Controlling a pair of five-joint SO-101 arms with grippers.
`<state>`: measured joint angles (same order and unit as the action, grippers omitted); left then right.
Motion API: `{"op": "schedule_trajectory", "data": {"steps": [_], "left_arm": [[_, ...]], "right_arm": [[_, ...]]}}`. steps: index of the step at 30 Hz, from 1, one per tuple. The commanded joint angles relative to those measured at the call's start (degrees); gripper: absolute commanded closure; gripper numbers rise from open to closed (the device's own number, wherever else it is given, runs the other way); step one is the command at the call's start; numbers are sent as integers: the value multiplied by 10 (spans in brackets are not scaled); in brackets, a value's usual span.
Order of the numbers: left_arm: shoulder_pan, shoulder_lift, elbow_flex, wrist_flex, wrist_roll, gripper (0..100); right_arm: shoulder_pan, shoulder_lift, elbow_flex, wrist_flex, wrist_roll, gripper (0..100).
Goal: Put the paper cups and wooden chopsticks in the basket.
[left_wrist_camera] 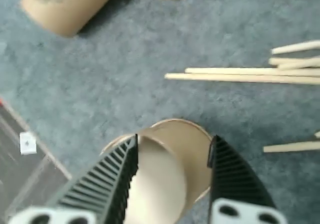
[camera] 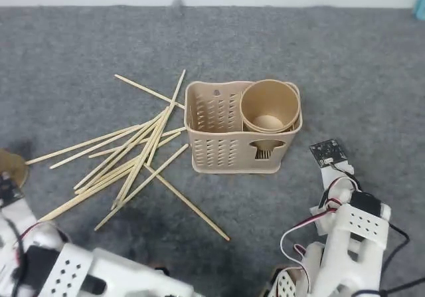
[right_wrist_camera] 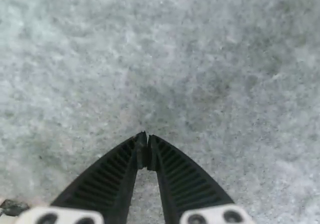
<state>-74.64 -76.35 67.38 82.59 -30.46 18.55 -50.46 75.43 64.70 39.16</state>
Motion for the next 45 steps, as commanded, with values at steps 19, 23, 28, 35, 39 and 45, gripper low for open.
{"op": "schedule_trajectory", "data": {"steps": [19,23,28,35,39,45], "left_arm": [[254,236,-100,-208,186,776],[214,324,-228,-129,182,776],[151,348,-350,4,128,776],[84,351,-375,172,-6,776],[18,352,-344,172,-55,776],[-37,349,-232,76,-88,776]], "right_arm": [[29,-10,-2,1,10,990],[29,-10,-2,1,10,990],[28,-10,-2,1,10,990],[26,-10,-2,0,10,990],[26,-10,-2,0,10,990],[25,-10,-2,0,10,990]]}}
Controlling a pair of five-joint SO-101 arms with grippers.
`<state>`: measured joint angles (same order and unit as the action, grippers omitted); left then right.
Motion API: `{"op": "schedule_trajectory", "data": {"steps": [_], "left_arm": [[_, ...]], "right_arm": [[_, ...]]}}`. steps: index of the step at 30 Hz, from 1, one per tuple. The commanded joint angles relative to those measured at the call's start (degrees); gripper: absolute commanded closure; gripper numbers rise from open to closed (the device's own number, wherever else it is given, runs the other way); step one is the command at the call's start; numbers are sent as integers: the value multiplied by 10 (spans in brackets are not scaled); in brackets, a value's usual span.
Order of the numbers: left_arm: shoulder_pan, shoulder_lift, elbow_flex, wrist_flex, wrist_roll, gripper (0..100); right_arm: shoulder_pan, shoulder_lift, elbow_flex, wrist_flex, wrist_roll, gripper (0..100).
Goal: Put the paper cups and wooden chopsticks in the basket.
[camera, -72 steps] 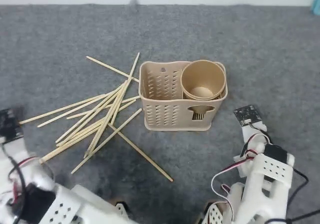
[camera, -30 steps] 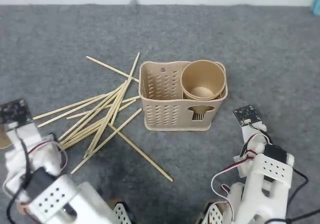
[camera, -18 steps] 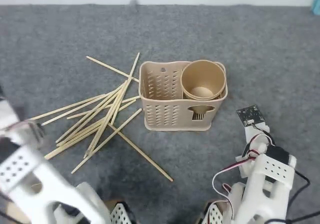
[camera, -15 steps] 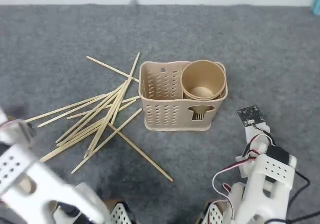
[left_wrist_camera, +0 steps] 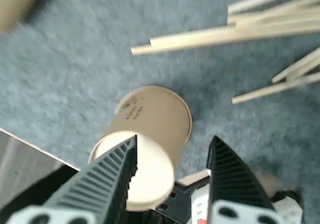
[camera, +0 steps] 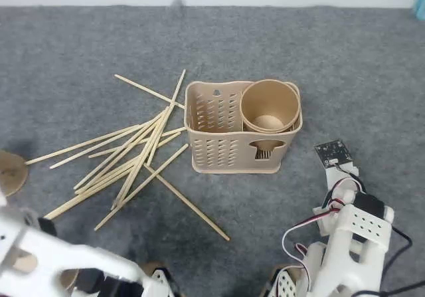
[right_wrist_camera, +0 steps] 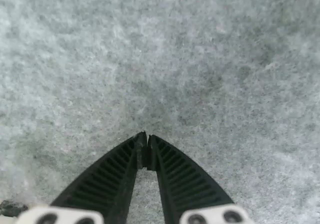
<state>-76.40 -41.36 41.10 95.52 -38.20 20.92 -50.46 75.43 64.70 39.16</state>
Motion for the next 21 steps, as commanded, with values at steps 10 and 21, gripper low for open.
{"op": "schedule_trajectory", "data": {"steps": [10,21], "left_arm": [[70,4,105,-207,60,776],[271,4,147,-395,219,776]], "right_arm": [[1,-10,-2,0,11,990],[5,-10,-2,0,11,990]]}}
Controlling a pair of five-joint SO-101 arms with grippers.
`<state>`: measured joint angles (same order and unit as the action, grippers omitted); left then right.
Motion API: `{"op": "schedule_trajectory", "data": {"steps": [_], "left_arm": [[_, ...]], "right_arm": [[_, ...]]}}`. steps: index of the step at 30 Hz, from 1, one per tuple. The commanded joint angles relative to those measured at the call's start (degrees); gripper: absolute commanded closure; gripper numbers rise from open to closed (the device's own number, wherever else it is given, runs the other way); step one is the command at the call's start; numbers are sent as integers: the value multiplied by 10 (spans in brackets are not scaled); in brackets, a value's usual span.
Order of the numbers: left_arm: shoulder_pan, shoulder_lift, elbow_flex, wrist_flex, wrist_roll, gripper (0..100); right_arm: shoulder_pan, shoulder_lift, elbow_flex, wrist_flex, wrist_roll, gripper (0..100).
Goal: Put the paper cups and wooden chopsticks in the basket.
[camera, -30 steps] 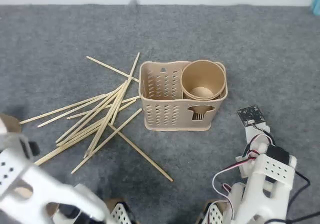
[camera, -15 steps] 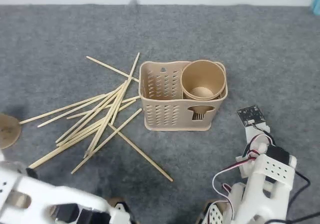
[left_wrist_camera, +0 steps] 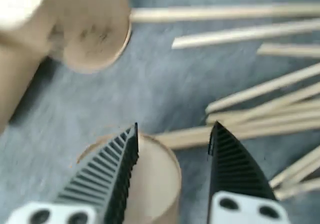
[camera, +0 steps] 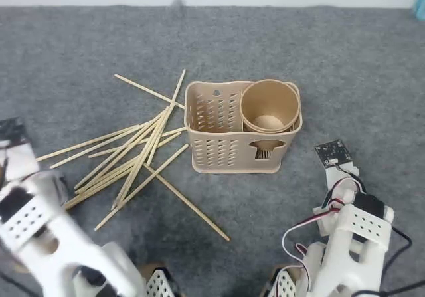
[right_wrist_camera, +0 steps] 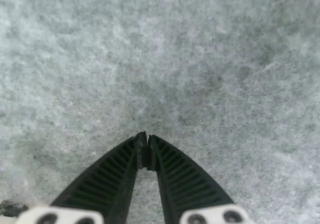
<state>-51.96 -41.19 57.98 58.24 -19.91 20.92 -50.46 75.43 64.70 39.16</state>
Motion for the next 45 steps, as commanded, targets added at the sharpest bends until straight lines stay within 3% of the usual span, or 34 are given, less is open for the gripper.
{"op": "schedule_trajectory", "data": {"steps": [1,6,11,16,22,31,38,45], "left_arm": [[29,1,-42,-21,48,776],[16,-1,-193,40,85,776],[-24,-4,-289,186,81,776],[-79,-6,-261,297,-10,776],[-116,-118,-149,299,-59,776],[-162,-375,86,167,-30,776],[-249,-423,213,-10,60,776],[-255,-424,319,-161,97,775]], "right_arm": [[5,-10,-2,0,11,990],[5,-10,-2,0,11,990],[5,-10,-2,0,11,990],[1,-10,-2,0,11,990],[1,-10,-2,0,11,990],[5,-11,-2,0,11,990],[2,-11,-2,-1,11,990],[1,-12,-2,-1,11,990]]}}
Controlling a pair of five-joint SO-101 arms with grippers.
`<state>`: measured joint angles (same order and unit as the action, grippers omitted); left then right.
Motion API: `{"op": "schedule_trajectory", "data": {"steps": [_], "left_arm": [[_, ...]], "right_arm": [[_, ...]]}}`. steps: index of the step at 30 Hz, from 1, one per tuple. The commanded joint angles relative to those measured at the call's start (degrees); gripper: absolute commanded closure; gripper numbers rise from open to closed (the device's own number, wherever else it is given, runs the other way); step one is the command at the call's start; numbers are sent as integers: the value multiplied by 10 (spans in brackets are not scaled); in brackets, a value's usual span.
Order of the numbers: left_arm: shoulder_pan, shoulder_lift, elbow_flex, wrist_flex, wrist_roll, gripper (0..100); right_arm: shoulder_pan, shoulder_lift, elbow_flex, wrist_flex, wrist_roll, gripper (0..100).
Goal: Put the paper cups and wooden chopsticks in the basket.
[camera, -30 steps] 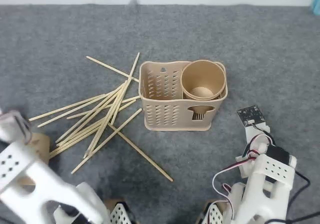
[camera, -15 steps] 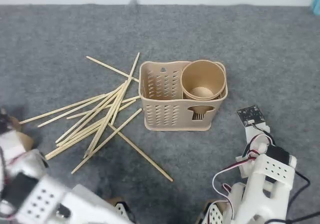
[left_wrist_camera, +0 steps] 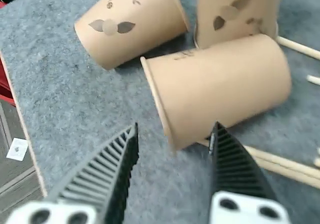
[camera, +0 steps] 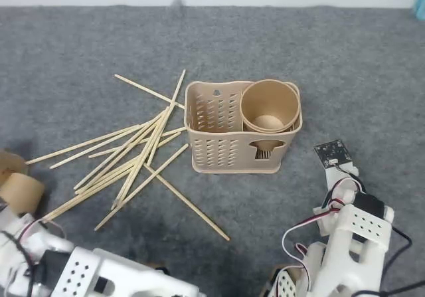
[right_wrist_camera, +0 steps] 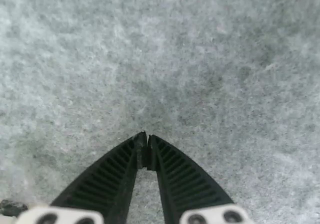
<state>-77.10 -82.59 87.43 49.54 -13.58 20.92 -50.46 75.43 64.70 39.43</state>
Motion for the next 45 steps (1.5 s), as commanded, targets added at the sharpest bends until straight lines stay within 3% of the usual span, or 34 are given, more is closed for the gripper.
{"op": "schedule_trajectory", "data": {"steps": [1,5,15,23,27,35,39,45], "left_arm": [[-4,-10,39,-103,48,774],[15,-8,95,-209,84,773],[72,1,95,-218,122,773],[55,3,88,-215,123,775],[55,3,60,-169,124,775],[54,18,-61,20,141,773],[55,101,-80,18,141,772],[50,331,-174,-38,142,772]], "right_arm": [[1,-12,-2,-1,8,990],[1,-12,-2,-1,8,990],[6,-13,-2,0,8,990],[6,-13,-2,0,8,990],[6,-13,-2,0,8,990],[6,-14,-2,0,8,990],[6,-15,-1,2,22,990],[6,-15,-1,7,32,990]]}}
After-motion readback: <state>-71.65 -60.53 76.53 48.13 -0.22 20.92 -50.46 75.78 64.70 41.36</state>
